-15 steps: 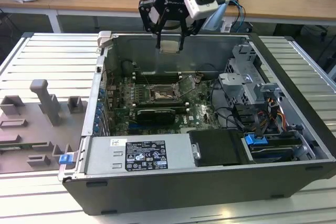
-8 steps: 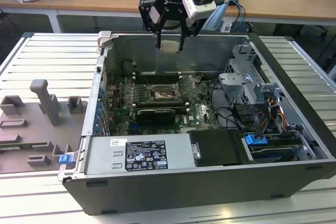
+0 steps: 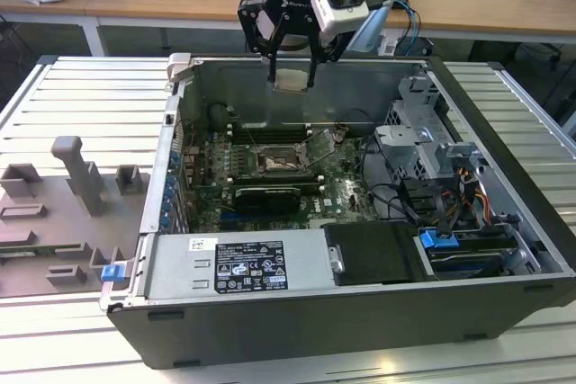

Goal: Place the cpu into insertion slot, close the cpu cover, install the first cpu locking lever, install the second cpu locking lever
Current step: 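Place the cpu into insertion slot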

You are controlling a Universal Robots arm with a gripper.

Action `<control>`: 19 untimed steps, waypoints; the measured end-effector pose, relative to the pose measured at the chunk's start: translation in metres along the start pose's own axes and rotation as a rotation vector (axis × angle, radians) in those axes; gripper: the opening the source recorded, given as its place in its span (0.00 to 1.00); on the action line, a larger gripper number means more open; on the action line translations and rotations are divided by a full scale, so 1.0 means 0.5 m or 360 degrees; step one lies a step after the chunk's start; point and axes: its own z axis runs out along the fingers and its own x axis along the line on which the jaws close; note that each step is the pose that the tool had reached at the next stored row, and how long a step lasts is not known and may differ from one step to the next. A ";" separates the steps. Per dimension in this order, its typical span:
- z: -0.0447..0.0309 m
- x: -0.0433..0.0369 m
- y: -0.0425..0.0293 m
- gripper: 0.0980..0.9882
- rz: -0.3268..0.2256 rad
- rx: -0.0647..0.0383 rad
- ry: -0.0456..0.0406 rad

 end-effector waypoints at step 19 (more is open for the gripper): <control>0.000 0.000 0.000 0.50 0.0167 -0.0003 -0.0015</control>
